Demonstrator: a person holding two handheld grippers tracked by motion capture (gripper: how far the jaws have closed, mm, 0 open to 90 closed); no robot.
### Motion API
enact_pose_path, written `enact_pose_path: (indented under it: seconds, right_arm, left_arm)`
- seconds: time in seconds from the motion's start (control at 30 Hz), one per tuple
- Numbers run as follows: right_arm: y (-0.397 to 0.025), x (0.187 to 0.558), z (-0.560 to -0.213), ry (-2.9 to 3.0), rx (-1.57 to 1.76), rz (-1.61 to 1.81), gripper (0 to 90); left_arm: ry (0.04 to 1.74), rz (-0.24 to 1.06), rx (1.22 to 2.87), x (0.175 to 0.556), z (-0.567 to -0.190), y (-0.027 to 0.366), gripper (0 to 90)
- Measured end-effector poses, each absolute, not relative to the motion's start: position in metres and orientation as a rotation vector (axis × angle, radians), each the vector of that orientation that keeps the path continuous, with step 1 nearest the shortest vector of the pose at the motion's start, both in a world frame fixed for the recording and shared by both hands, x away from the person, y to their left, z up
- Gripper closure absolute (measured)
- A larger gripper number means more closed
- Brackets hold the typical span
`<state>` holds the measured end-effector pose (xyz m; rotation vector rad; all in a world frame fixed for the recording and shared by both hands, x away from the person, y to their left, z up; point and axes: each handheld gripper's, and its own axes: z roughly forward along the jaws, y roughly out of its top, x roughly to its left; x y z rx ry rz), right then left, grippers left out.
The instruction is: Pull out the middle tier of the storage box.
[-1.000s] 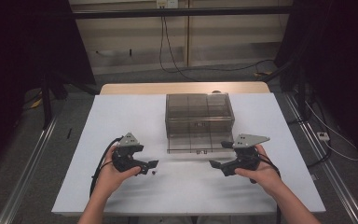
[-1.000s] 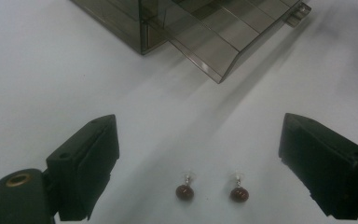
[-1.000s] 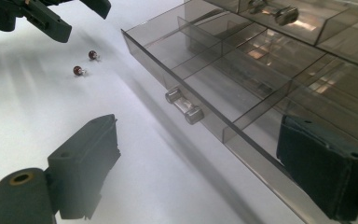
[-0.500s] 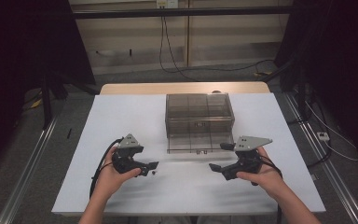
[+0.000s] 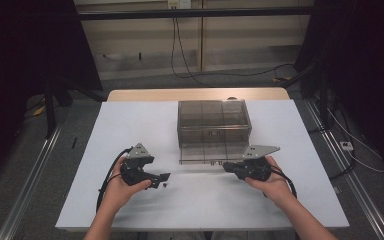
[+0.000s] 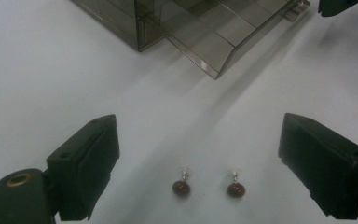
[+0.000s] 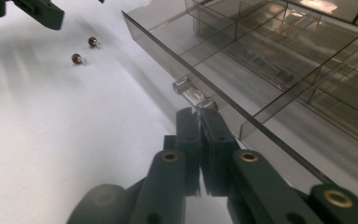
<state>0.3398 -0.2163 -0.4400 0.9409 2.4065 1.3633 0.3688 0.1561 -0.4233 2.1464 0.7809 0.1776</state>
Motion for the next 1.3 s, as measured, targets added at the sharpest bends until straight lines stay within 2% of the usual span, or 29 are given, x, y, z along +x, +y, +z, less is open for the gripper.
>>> enact_pose_path:
  seconds: [0.97, 1.1, 1.3]
  right_arm:
    - [-0.214, 0.351, -0.444, 2.357, 0.923, 1.341, 90.0]
    - [-0.214, 0.348, -0.443, 2.365, 0.908, 1.336, 81.4]
    - [-0.216, 0.338, -0.44, 2.375, 0.886, 1.367, 56.0]
  left_arm:
    - [0.782, 0.177, 2.147, 0.368, -0.423, 0.156, 12.7]
    - [0.783, 0.173, 2.152, 0.369, -0.423, 0.157, 12.6]
    - [0.792, 0.174, 2.143, 0.37, -0.423, 0.159, 12.7]
